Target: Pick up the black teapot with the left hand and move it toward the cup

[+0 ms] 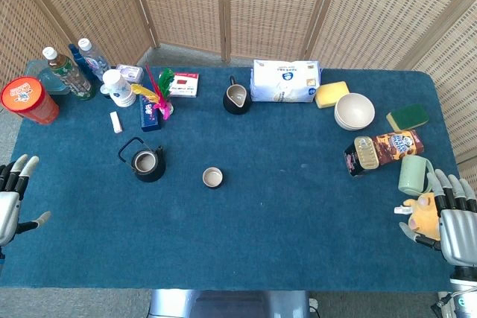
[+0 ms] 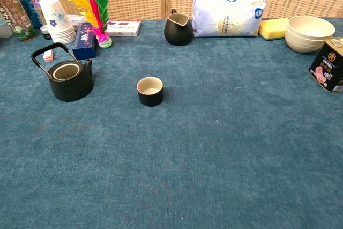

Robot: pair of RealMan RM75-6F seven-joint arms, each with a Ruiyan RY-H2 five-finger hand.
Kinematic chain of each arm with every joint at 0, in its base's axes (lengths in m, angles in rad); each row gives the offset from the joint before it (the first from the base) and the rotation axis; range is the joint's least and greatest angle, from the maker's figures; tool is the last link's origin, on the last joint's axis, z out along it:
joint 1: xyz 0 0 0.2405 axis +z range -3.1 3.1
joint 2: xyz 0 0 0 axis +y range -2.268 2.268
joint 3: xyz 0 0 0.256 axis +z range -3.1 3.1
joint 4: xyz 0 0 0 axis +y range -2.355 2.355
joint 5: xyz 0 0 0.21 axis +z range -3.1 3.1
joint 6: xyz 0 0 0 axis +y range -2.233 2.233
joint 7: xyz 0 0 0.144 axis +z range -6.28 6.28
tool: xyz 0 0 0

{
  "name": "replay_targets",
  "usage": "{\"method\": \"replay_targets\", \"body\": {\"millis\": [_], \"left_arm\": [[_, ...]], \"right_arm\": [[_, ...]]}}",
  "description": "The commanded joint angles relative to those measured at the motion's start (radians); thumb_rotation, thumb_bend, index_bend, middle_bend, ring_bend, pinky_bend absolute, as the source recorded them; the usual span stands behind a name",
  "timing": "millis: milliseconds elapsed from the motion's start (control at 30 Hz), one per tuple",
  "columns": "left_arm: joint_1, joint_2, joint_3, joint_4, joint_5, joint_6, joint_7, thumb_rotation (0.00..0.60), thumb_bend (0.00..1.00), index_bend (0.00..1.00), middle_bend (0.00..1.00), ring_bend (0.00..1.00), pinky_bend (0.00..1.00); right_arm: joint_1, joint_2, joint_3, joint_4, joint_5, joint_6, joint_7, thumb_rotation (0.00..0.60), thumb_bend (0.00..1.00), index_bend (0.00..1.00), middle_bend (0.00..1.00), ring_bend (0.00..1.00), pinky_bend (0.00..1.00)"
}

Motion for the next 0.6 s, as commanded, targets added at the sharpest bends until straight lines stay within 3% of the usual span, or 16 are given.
{"method": "replay_targets", "body": {"millis": [33,233,433,600], "left_arm": [[-0.001,-0.002,-0.001,0.004,0.000,0.000,0.001,0.600,0.00,0.00,0.00,0.00,0.03],[-0.014,-0.033,-0.015,0.038,0.011,0.008,0.000,0.600,0.00,0.00,0.00,0.00,0.03],[-0.078,-0.118,-0.047,0.099,0.087,0.028,0.038,0.600,0.00,0.00,0.00,0.00,0.03],[-0.175,-0.197,-0.077,0.084,0.087,-0.071,0.110,0.600,0.00,0.00,0.00,0.00,0.03]], "right_arm": [[0.000,0.001,-0.001,-0.001,0.000,-0.001,0.001,0.413,0.00,0.00,0.00,0.00,0.00],[-0.001,0.006,-0.001,-0.011,-0.001,-0.001,0.009,0.415,0.00,0.00,0.00,0.00,0.00],[-0.002,0.013,-0.003,-0.019,-0.003,-0.001,0.018,0.416,0.00,0.00,0.00,0.00,0.00],[-0.002,0.018,-0.004,-0.023,-0.001,-0.005,0.024,0.418,0.00,0.00,0.00,0.00,0.00]]}}
